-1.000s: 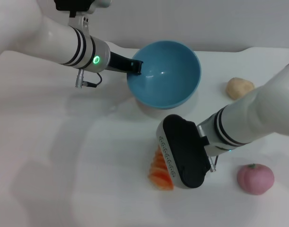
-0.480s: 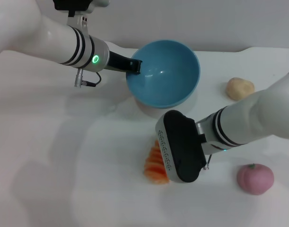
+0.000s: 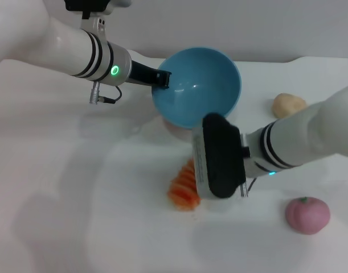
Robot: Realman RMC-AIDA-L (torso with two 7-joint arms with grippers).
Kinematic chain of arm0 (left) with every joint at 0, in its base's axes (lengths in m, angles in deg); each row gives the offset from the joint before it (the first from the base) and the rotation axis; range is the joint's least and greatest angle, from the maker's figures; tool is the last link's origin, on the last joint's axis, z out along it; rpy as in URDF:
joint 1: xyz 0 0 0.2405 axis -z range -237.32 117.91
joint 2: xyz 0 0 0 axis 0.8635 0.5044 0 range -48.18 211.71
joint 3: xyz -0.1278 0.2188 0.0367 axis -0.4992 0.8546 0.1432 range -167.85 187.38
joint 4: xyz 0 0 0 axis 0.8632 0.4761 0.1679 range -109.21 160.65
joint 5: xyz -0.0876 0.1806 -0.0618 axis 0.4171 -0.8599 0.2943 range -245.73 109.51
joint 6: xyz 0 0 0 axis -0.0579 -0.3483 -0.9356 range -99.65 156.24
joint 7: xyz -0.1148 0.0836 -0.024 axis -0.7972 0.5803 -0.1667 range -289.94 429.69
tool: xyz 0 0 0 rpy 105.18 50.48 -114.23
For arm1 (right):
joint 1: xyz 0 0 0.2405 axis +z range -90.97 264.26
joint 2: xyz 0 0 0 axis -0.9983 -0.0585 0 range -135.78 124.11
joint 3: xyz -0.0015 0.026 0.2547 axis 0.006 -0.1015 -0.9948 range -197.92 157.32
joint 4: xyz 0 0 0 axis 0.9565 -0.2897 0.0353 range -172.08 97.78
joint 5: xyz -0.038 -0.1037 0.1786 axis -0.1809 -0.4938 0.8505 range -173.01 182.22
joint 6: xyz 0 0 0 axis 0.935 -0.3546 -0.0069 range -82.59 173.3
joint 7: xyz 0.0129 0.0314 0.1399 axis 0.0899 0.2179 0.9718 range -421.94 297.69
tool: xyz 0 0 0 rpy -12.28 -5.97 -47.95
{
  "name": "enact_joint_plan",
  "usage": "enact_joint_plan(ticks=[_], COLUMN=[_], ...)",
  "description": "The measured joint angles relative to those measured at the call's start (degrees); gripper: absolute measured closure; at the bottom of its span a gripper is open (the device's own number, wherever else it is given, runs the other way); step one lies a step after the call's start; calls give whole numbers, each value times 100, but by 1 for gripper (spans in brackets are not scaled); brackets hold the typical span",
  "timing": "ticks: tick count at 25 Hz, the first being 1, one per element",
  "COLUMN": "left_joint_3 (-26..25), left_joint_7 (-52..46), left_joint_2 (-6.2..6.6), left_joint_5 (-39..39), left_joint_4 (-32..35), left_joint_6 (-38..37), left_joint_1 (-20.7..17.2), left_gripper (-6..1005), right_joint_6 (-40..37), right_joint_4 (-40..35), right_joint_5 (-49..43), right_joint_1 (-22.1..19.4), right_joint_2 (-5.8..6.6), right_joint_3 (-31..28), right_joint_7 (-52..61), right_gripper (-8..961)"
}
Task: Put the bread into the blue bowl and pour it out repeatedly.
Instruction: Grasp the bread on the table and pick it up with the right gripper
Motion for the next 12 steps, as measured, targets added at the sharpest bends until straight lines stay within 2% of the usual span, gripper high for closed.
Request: enact_joint_plan(ticks=[12], left_joint_3=[0], left_joint_7=[11], left_joint_2=[0], left_joint_5=[-20], left_joint_4=[11], left_joint_6=[-16], left_joint_1=[6], left_gripper=[1000], right_joint_6=[-361], right_joint_4=[-292], right_joint_5=[28], right_joint_1=[-159], right_joint_2=[21], right_joint_3=[-571], right_joint_7=[345], right_gripper=[749])
